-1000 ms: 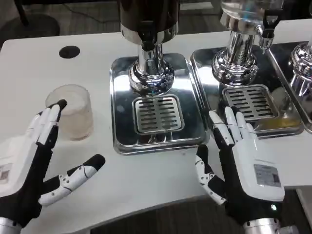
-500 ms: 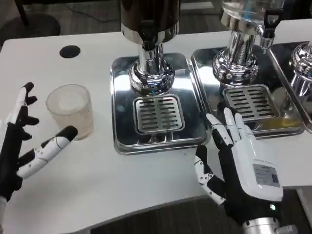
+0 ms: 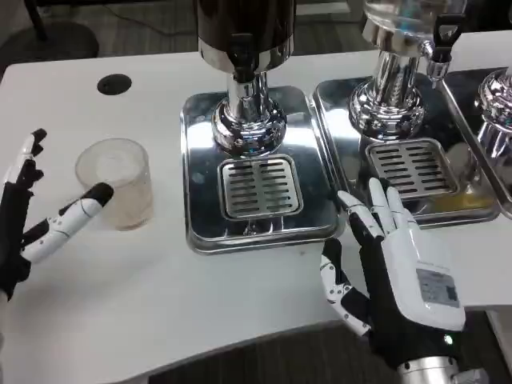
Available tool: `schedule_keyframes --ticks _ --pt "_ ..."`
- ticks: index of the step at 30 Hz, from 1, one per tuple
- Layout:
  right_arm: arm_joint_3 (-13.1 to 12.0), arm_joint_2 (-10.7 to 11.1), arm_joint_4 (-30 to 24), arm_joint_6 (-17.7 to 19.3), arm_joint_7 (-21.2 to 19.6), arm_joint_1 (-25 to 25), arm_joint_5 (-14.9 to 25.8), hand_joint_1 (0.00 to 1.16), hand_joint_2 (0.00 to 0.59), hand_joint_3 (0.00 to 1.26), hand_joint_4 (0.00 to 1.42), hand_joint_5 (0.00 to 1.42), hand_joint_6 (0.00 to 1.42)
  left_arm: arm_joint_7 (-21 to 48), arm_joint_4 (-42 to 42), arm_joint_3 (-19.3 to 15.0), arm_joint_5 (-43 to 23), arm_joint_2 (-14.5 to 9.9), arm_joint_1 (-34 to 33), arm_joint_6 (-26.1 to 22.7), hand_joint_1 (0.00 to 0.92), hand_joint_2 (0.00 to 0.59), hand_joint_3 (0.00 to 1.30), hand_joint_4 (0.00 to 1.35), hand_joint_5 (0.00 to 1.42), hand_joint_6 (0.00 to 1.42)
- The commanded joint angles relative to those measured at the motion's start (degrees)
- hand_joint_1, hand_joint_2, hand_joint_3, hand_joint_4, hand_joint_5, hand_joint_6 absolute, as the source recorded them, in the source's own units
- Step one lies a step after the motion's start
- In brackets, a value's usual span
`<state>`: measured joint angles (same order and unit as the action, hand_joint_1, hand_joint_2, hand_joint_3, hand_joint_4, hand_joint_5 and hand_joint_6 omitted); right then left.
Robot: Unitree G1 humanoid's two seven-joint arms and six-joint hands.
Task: Grasp the cup under the faucet to collect the drink, then remove the cup.
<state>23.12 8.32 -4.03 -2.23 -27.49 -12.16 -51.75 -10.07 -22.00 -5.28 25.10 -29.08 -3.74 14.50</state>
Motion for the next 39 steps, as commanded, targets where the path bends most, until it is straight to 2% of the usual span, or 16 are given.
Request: schedule_keyframes --ticks 1,15,20,26,31,36,39 --pt "-0.16 -0.62 0.01 -0.97 0.31 -0.53 0.53 0.5 0.586 0.23 0.02 0.0 0.09 0.56 -3.47 1.53 0.54 -1.62 -3.28 -0.62 0.038 0.035 0.05 0.06 0.18 0.29" --pt "-0.35 -0.05 -0.53 -0.12 0.78 -0.58 1.07 0.5 0.586 0.23 0.02 0.0 0.13 2.81 -15.45 7.69 1.41 -3.94 -12.69 -2.76 0.034 0.025 0.02 0.03 0.17 0.3" --pt "-0.29 -0.11 -0.52 -0.02 0.93 -0.34 1.5 0.5 0.586 0.24 0.02 0.0 0.15 4.9 -20.06 11.2 2.65 -4.92 -16.84 -3.87 0.03 0.02 0.0 0.0 0.16 0.29" --pt "-0.37 -0.03 -0.72 0.29 0.68 -0.42 1.96 0.5 0.586 0.25 0.03 0.0 0.16 5.55 -25.04 13.27 2.94 -5.03 -20.81 -3.51 0.043 0.017 0.0 0.0 0.14 0.28" --pt "-0.46 -0.22 -0.55 0.29 0.9 -0.03 2.67 0.5 0.586 0.25 0.03 0.0 0.17 5.26 -29.92 15.16 3.18 -4.51 -24.06 -1.4 0.162 0.032 0.0 0.0 0.18 0.3" --pt "-0.38 -0.22 -0.27 0.37 0.89 0.41 2.83 0.5 0.586 0.25 0.03 0.01 0.17 3.2 -33.33 16.2 3.08 -4.07 -25.54 0.92 0.231 0.042 0.01 0.05 0.24 0.36" --pt "-0.59 -0.29 -0.01 0.49 1.11 0.63 3.56 0.5 0.586 0.25 0.04 0.01 0.17 2.66 -34.55 16.73 3.2 -4.11 -26.05 2.38 0.24 0.043 0.01 0.06 0.26 0.37"
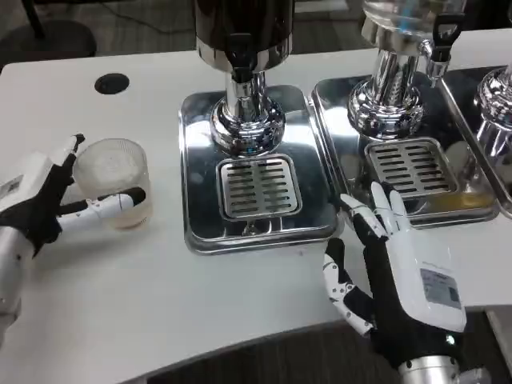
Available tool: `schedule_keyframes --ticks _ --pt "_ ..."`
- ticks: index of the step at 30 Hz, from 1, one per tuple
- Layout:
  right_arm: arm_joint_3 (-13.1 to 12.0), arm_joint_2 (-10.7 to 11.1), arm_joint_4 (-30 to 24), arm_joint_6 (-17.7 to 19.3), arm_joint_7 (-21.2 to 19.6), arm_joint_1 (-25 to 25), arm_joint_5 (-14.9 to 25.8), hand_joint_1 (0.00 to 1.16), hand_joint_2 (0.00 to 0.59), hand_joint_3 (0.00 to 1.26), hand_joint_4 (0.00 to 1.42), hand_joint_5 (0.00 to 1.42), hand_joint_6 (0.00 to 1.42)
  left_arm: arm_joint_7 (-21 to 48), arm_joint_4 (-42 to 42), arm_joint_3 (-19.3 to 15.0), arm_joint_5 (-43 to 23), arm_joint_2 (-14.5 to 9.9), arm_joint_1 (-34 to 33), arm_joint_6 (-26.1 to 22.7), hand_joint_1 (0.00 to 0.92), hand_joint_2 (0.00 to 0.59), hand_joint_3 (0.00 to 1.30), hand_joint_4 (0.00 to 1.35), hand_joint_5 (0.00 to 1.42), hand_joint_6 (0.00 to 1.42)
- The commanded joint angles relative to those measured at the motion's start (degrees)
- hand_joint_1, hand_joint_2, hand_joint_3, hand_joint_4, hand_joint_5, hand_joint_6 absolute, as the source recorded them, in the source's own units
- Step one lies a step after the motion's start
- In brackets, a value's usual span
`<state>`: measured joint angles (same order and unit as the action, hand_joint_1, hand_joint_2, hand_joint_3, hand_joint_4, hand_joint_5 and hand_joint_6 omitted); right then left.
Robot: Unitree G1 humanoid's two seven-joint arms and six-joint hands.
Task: Grasp the cup under the faucet to collect the drink, then remove the cup.
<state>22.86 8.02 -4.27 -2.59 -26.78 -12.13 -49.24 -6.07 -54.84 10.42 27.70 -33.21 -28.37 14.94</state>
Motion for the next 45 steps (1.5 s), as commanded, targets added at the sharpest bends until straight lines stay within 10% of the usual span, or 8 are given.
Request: schedule_keyframes --ticks 1,11,28,45 --pt "-0.46 -0.09 0.44 0.93 0.51 0.71 1.54 0.5 0.586 0.25 0.04 0.01 0.17 -1.41 -2.06 1.22 0.67 0.01 -1.63 2.14 0.241 0.043 0.01 0.06 0.26 0.37" --pt "-1.52 -0.06 0.32 1.19 1.26 0.36 4.83 0.5 0.586 0.26 0.04 0.02 0.17 -6.41 -6.3 1.12 -0.48 1.03 -1.59 7.75 0.276 0.069 0.09 0.12 0.33 0.44" --pt "-2.28 0.42 -0.18 3.19 2.31 -0.6 7.67 0.48 0.581 0.25 0.06 0.04 0.18 -16.11 -11.86 1.92 0.09 2.28 -1.22 15.46 0.298 0.18 0.53 0.63 0.88 1.15" --pt "-2.93 1.23 -1.69 4.67 2.25 -1.97 8.57 0.44 0.568 0.24 0.06 0.04 0.18 -20.56 -10.62 0.27 -1.81 2.74 -0.66 19.85 0.334 0.204 0.6 0.71 1.0 1.3"
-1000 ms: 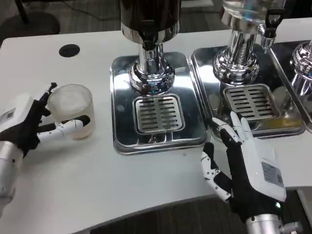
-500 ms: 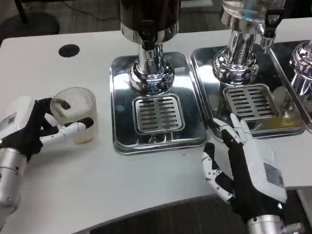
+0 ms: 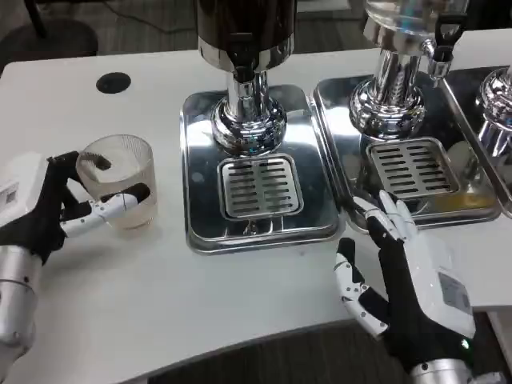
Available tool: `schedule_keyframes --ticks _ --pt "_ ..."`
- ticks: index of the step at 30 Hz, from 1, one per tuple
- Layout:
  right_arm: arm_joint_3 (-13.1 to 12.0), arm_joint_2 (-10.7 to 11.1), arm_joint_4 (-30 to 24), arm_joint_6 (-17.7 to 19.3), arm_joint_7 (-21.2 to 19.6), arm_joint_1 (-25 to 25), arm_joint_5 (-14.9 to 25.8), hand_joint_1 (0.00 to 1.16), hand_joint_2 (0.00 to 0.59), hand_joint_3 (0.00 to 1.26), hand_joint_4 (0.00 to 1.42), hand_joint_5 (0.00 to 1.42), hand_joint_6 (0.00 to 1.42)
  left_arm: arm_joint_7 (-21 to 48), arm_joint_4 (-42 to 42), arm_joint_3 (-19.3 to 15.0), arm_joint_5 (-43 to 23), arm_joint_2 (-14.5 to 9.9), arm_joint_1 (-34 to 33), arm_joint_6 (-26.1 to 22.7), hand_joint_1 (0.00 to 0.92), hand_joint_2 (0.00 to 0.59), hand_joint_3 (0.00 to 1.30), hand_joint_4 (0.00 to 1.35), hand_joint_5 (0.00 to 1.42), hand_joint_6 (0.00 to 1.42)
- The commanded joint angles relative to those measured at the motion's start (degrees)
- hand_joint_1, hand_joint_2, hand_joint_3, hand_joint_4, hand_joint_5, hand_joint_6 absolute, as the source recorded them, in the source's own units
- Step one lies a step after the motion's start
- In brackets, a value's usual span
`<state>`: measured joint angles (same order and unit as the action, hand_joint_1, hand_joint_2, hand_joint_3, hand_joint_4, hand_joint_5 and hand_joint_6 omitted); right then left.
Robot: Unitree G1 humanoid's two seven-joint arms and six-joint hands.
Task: Grasp the cup under the faucet to collect the drink, then remove the cup.
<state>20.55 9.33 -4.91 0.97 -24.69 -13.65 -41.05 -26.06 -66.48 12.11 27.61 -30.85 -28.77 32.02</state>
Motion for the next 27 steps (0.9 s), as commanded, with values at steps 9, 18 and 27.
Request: schedule_keyframes --ticks 9,18,27 --pt "-0.81 -0.64 -1.8 0.97 -0.21 -0.91 0.09 0.43 0.568 0.23 0.06 0.04 0.17 1.14 1.14 0.83 0.64 2.1 -4.52 2.37 0.333 0.202 0.6 0.71 1.0 1.3" --pt "-1.06 -1.8 -2.23 0.66 -0.83 -1.58 -0.3 0.43 0.568 0.23 0.06 0.04 0.17 2.91 0.4 2.9 1.43 4.86 -7.55 1.56 0.329 0.201 0.6 0.71 0.99 1.3" --pt "-0.98 -2.83 -2.98 0.42 -1.12 -2.42 -0.77 0.42 0.568 0.23 0.06 0.05 0.18 4.88 -0.65 4.62 2.76 7.97 -10.27 -0.67 0.329 0.201 0.6 0.71 0.99 1.3"
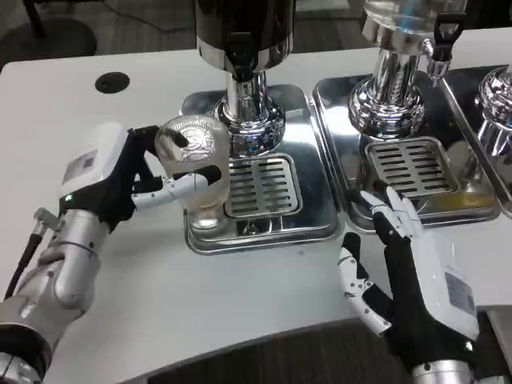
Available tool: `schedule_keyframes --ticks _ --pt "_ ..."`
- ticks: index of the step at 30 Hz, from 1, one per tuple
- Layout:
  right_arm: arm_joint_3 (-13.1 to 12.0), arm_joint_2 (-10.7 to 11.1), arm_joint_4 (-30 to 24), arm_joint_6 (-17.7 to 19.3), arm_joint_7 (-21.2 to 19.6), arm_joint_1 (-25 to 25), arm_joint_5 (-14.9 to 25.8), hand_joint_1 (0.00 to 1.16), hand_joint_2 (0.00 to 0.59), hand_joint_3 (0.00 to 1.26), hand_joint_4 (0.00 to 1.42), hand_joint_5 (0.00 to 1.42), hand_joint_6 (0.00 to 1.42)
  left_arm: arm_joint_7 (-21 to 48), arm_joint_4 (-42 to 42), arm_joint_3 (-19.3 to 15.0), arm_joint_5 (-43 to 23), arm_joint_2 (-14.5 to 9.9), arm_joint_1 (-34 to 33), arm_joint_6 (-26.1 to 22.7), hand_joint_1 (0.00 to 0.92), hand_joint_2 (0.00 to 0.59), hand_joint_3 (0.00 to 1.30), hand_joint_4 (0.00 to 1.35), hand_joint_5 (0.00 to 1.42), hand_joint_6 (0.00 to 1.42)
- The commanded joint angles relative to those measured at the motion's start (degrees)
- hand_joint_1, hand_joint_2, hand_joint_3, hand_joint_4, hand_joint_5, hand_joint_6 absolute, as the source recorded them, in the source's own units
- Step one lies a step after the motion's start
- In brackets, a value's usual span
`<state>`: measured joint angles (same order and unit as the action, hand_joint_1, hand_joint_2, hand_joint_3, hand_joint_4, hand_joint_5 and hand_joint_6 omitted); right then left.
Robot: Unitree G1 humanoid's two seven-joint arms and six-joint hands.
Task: Grasp the cup under the faucet to collect the drink, then remove the cup.
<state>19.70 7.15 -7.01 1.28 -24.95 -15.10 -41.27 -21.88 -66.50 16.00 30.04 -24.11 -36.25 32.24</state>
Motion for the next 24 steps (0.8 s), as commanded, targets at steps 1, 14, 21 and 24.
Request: schedule_keyframes --ticks 1,14,21,24 --pt "-0.1 -0.77 -1.03 -0.01 -0.99 -1.16 -0.71 0.42 0.568 0.23 0.06 0.05 0.18 1.09 -0.93 0.97 0.32 1.75 -3.28 -1.32 0.329 0.201 0.6 0.71 0.99 1.3" --pt "-0.28 -2.07 -1.5 -0.28 -0.81 -1.66 -1.26 0.4 0.577 0.23 0.07 0.06 0.18 3.69 -5.18 3.74 2.05 7.5 -9.59 -7.84 0.328 0.201 0.6 0.7 0.96 1.23" --pt "-0.31 -2.25 -1.84 -0.41 -0.62 -1.99 -1.54 0.4 0.577 0.23 0.07 0.06 0.19 4.48 -6.55 4.61 2.41 8.73 -11.29 -9.5 0.318 0.201 0.6 0.69 0.93 1.21" --pt "-0.23 -2.36 -1.8 -0.51 -0.59 -1.97 -1.63 0.4 0.577 0.23 0.07 0.06 0.19 5.15 -6.85 5.05 2.47 8.96 -11.5 -9.93 0.309 0.196 0.58 0.68 0.92 1.18"
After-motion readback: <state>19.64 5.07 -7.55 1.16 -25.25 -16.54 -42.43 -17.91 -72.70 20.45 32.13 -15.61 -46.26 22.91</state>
